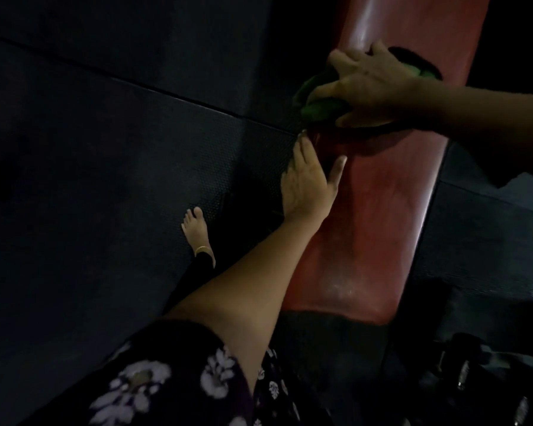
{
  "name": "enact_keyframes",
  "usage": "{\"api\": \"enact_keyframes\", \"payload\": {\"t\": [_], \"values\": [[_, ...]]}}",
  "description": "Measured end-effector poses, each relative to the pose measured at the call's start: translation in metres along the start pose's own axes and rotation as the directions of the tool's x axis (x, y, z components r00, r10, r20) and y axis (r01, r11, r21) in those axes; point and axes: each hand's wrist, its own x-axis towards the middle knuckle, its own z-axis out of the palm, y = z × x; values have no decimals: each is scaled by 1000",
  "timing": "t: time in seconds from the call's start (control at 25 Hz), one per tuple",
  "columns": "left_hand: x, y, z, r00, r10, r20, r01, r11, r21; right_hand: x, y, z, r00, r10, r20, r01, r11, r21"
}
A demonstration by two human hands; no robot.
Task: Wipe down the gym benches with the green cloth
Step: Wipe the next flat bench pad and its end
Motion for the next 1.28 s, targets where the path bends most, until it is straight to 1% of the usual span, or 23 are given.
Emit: {"api": "enact_keyframes", "payload": {"t": [0.04, 0.08, 0.16, 0.2, 0.24, 0.32, 0.4, 0.44, 0.48, 0.52, 0.6, 0.64, 0.68, 0.72, 0.8, 0.84, 0.92, 1.04, 1.08, 1.12, 1.2, 1.24, 1.28], "values": [[1, -1, 2, 1000, 8, 4, -8, 1000, -1, 5, 12, -2, 999, 34, -1, -34, 999, -5], [0, -3, 4, 1000, 18, 4, -18, 1000, -2, 11, 23, -4, 994, 109, -8, -109, 994, 16], [0, -4, 5, 999, 29, -36, -28, 1000, 13, 21, 35, -9, 968, 252, 1, -251, 962, 108], [2, -5, 5, 997, 35, -71, -34, 999, 21, 22, 30, -11, 963, 269, 9, -268, 956, 120], [3, -7, 4, 994, 47, -99, -45, 999, 20, 19, 20, -12, 969, 246, 24, -248, 963, 104], [6, -9, 3, 992, 58, -108, -56, 998, 21, 5, -4, -8, 995, 93, 33, -96, 991, 89], [8, -7, 1, 997, 33, -69, -29, 998, 61, -3, -5, -13, 998, -26, 61, 22, 998, 61], [10, -6, 0, 999, 21, -43, -17, 997, 79, 2, 7, -15, 998, -40, 45, 39, 999, 16], [10, -5, -2, 1000, 15, -15, -14, 996, 89, 11, 22, -17, 1000, -2, 26, 3, 1000, -22], [10, -4, -4, 1000, 14, 15, -15, 996, 88, 21, 38, -20, 997, 81, 14, -81, 997, -16], [9, -3, -7, 995, 5, 101, -13, 996, 86, 33, 57, -22, 969, 245, 18, -245, 964, 99], [9, -1, -8, 988, -2, 158, -16, 994, 113, 34, 55, -21, 963, 267, 30, -268, 958, 98], [9, -1, -9, 982, -6, 191, -25, 987, 158, 30, 47, -17, 968, 245, 46, -248, 966, 68], [10, 0, -9, 980, -4, 201, -39, 977, 208, 24, 35, -11, 980, 191, 59, -194, 980, 38], [12, -2, -8, 983, 5, 184, -57, 959, 278, 10, 23, -6, 997, 63, 49, -65, 997, 30], [14, -2, -9, 985, 6, 173, -56, 955, 291, 10, 30, -7, 999, 47, 21, -47, 999, 21], [16, -2, -9, 986, 3, 167, -50, 958, 281, 19, 54, -12, 991, 128, -25, -128, 992, 17], [19, -4, -7, 982, 3, 190, -54, 963, 264, 30, 63, -13, 963, 268, -7, -266, 958, 106], [19, -3, -8, 979, 1, 204, -55, 964, 260, 30, 58, -10, 964, 266, -8, -264, 960, 92], [18, -3, -8, 977, -4, 214, -51, 966, 253, 27, 51, -6, 974, 227, -11, -225, 972, 66], [17, -5, -10, 978, -28, 207, -24, 969, 247, 19, 47, -5, 997, 80, 10, -80, 997, 15], [16, -6, -10, 978, -44, 203, -8, 969, 249, 20, 54, -7, 999, 38, -6, -38, 999, -9], [16, -6, -11, 977, -51, 206, -2, 967, 253, 26, 66, -10, 998, 46, -31, -46, 999, -25]]}}
